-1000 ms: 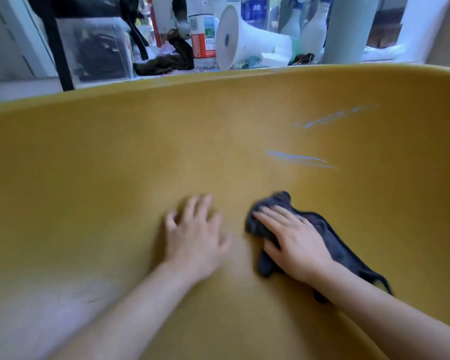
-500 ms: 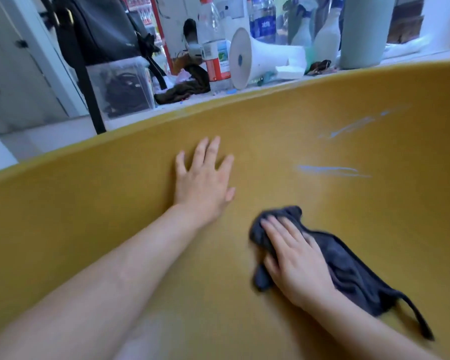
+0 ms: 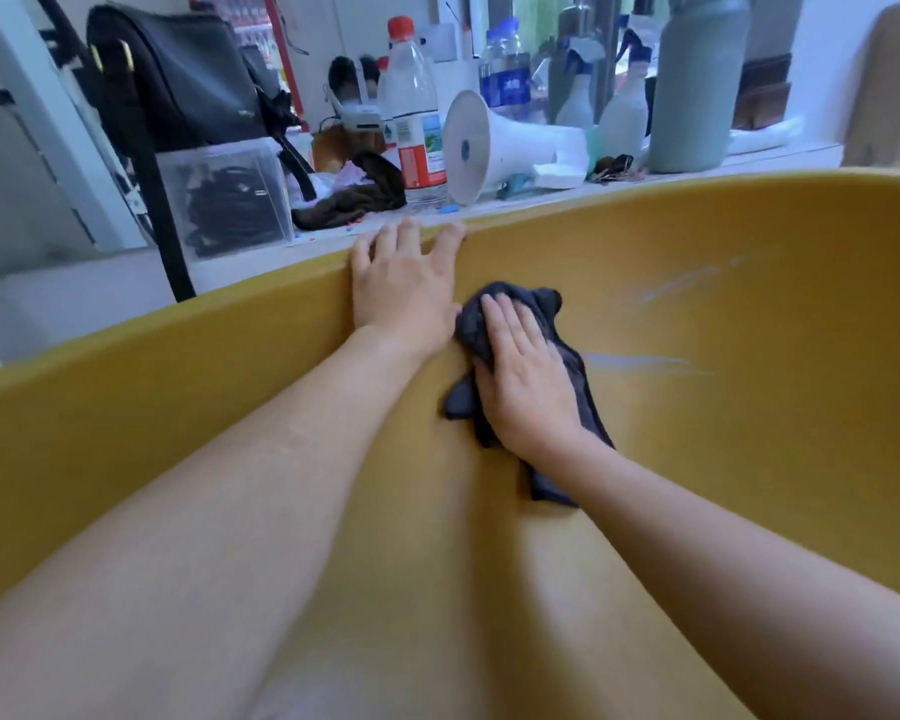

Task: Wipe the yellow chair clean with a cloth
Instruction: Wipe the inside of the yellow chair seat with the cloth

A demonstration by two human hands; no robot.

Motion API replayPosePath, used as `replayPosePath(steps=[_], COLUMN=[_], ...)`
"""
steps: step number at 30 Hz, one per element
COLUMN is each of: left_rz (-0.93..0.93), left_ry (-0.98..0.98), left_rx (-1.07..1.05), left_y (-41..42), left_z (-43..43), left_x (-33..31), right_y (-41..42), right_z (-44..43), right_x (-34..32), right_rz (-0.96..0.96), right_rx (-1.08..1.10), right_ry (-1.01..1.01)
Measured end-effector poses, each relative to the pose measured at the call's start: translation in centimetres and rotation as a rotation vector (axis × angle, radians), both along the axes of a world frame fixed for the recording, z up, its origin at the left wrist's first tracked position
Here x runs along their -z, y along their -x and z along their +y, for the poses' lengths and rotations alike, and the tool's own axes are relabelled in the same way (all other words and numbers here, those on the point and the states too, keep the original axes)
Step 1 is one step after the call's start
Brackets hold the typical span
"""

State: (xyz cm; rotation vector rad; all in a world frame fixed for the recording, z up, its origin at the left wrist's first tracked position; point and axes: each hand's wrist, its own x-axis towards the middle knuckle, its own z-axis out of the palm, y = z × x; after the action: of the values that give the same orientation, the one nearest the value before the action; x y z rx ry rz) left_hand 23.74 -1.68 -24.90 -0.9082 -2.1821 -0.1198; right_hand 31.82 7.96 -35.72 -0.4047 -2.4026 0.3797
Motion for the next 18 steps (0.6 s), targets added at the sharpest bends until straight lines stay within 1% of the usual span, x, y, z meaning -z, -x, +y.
replayPosePath(steps=[3,5,6,7,8,9,11,12,13,14,16,18], left_rz=[-0.001,-0.007,-0.021,-0.039,-0.050,-0.053,-0.049,-0.043,-0.037,-0.034,-0.038,-0.063], left_ry=[0.035,0.051,0.053,0.060,0.062,0.058,0.063,0.061,0.053,0.043,0.048,0.092], left_rx=[-0.053,-0.077,-0.085,-0.088,-0.078,-0.068,-0.072,-0.075,-0.077,-0.080,-0.104,-0.145], left_y=[-0.6,-0.8,-0.8,-1.1,-1.2,-1.2,-1.1,-1.0,-0.9,-0.9,-1.1,-1.2], left_z=[0.4,0.3,0.1,-0.1,-0.1,-0.1,-0.3,-0.3,-0.3,-0.1,0.3,0.5], left_x=[0.0,0.1,0.1,0.1,-0.1,-0.2,-0.2,-0.2,-0.2,-0.1,-0.1,-0.1], right_y=[-7.6,-10.4,-9.7,-7.9,-5.7,-3.1,1.4,2.7,3.1,2.1,-2.4,-7.7], right_z=[-0.6,-0.7,0.0,0.5,0.7,0.9,1.3,1.7,1.9,1.7,0.5,-0.4], right_x=[7.8,9.2,8.5,6.5,3.4,0.5,-5.1,-6.2,-5.8,-3.9,2.1,7.6], right_rz=[-0.150,-0.229,-0.216,-0.201,-0.152,-0.049,0.087,0.127,0.127,0.104,0.001,-0.115], right_rx=[0.011,-0.002,-0.028,-0.041,-0.052,-0.035,0.016,0.041,0.043,0.033,-0.014,-0.067], right_ry=[-0.067,-0.027,-0.019,-0.027,0.004,0.003,0.007,0.016,0.018,-0.016,-0.097,-0.099])
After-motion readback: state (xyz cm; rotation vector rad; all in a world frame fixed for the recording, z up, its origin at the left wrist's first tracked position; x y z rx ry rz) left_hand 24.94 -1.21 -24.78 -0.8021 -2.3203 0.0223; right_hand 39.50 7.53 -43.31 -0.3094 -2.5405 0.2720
